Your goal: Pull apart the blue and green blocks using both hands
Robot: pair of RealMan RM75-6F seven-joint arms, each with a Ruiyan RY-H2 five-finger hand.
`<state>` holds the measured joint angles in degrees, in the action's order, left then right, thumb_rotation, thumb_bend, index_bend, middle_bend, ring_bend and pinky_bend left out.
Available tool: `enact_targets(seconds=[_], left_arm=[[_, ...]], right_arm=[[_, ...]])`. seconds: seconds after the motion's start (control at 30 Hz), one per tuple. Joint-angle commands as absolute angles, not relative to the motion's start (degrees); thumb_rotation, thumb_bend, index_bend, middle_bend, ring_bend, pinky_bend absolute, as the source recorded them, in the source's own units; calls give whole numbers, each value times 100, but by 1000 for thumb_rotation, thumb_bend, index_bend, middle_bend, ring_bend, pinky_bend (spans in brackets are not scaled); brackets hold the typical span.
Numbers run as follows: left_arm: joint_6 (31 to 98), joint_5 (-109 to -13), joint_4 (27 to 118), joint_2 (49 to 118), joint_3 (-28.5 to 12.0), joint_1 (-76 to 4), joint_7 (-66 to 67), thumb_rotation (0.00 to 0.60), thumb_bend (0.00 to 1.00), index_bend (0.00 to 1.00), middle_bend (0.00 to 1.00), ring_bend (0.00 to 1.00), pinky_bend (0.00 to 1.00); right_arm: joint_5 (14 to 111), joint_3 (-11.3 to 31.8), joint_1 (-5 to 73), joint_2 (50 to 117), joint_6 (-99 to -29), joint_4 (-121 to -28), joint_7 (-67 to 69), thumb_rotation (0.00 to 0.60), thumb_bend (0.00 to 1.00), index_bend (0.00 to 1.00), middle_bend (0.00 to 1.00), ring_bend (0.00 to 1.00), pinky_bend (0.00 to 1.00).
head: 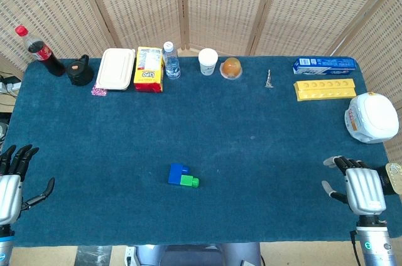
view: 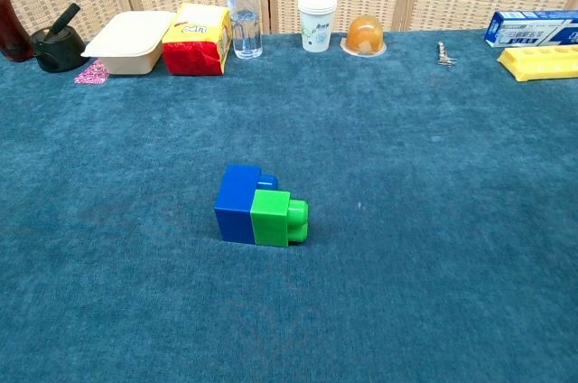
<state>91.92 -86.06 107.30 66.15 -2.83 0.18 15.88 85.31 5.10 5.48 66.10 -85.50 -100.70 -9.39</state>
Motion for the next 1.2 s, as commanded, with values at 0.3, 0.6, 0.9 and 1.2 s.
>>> enact_targets(seconds=[0.3, 0.6, 0.9, 1.2], left_arm=[[9259, -8696, 10688, 6548, -244, 65, 1476, 312, 351, 184, 176, 62, 128], [9183, -8748, 10653, 6496, -225, 31, 1364, 310, 352, 184, 176, 63, 129], [8703, -8825, 10792, 6363, -192, -242, 1353, 302, 201, 184, 176, 82, 128], [7463, -8676, 11125, 6244, -243, -1003, 1874, 376, 297, 185, 176, 117, 200]], right_arm=[[8605, 480, 551, 6614, -8569, -10151, -986, 600, 282, 397, 448, 487, 445], [8645, 450, 502, 6589, -8638, -10194, -991, 600, 281, 397, 448, 487, 445], [8635, 436, 469, 6569, -8655, -10172, -930, 600, 282, 397, 447, 487, 445], [8669, 414, 431, 6568, -8695, -10134, -824, 600, 282, 398, 446, 487, 445]])
